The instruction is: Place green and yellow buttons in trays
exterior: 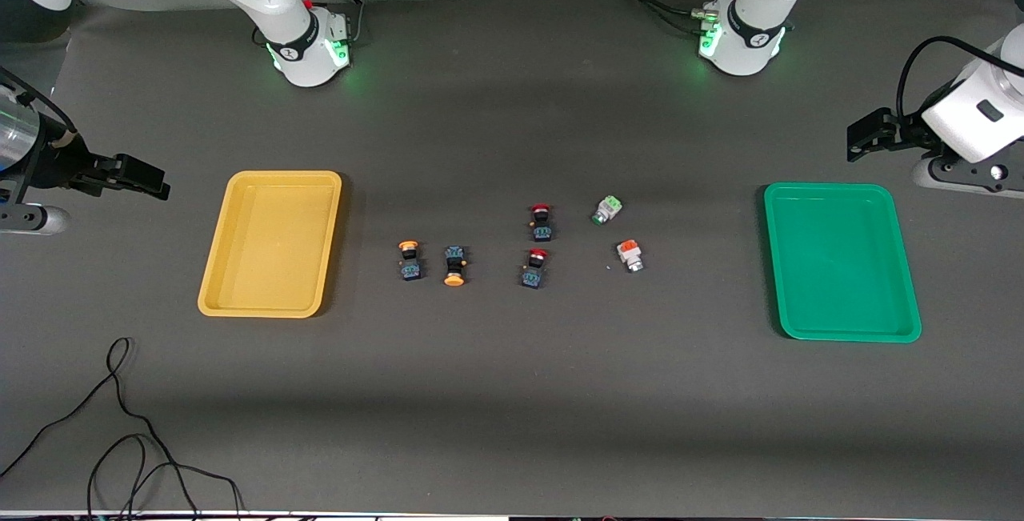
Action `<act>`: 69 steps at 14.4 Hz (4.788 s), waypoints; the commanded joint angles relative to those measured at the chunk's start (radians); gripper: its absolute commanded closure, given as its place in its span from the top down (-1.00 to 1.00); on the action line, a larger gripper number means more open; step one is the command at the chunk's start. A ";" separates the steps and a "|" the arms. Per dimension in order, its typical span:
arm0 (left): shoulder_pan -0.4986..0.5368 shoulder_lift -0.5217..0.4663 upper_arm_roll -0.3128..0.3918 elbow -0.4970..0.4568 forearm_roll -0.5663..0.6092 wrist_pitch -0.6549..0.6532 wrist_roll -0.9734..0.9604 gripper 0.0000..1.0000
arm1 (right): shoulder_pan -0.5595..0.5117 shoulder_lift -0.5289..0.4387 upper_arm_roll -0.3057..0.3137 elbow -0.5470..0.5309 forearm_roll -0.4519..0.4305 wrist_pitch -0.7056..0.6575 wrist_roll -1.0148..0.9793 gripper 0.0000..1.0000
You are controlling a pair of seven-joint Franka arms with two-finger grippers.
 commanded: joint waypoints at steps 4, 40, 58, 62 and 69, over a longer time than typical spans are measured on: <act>-0.004 0.002 -0.001 0.011 0.004 0.003 -0.007 1.00 | 0.001 0.008 -0.006 0.017 0.006 -0.014 -0.020 0.99; -0.542 0.158 -0.056 -0.622 -0.114 0.823 -0.105 1.00 | 0.424 0.448 0.006 -0.431 0.187 0.870 0.196 0.99; -0.564 0.397 -0.047 -0.593 -0.108 1.045 -0.229 -0.72 | 0.418 0.178 -0.219 -0.437 0.173 0.518 0.050 -1.00; -0.523 0.246 -0.027 -0.456 -0.111 0.730 -0.350 -0.75 | 0.416 0.181 -0.357 -0.571 0.175 0.654 -0.193 -1.00; -0.210 -0.028 -0.023 -0.303 -0.148 0.232 -0.479 -0.81 | 0.412 0.246 -0.375 -0.759 0.205 0.958 -0.249 -1.00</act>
